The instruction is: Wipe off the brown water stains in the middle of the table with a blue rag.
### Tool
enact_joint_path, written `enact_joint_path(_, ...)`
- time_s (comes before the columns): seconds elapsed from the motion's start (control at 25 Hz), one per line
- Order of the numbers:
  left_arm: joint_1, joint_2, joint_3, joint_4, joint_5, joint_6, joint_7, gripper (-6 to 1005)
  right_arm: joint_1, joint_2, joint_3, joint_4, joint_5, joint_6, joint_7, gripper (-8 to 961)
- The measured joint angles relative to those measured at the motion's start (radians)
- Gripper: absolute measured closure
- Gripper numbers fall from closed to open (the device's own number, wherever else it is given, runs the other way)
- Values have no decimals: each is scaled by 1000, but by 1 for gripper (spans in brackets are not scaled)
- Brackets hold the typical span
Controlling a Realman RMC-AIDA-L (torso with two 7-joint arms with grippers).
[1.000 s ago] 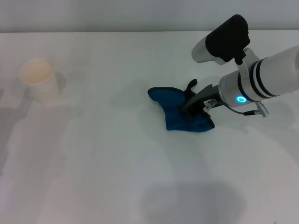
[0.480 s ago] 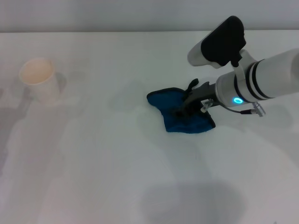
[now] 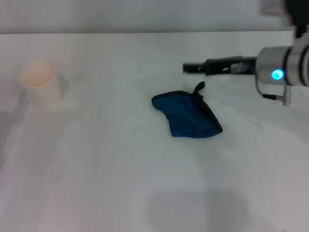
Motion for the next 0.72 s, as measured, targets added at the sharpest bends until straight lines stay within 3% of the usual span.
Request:
enact_joint_path(0.04,0,0,0,0,0,0,0,119,-10,0,28,12,63,-8,-1,118)
enact_joint_path(0.2,0,0,0,0,0,-1,0,120,-38,-2,190,129,370,-96,-29,81)
enact_joint_path(0.36,0,0,0,0,0,-1,0,120,-22,-3,391,353,703,-349,-237,89)
enact_joint_path(0.52,-1,0,0,0,0,-3,0,120,-13,3,515,614,1063,-588,-591,97)
enact_joint_path(0.72,-3,0,0,0,0,-4,0,119,-20,12,515,811,1336,-653,-1159,108)
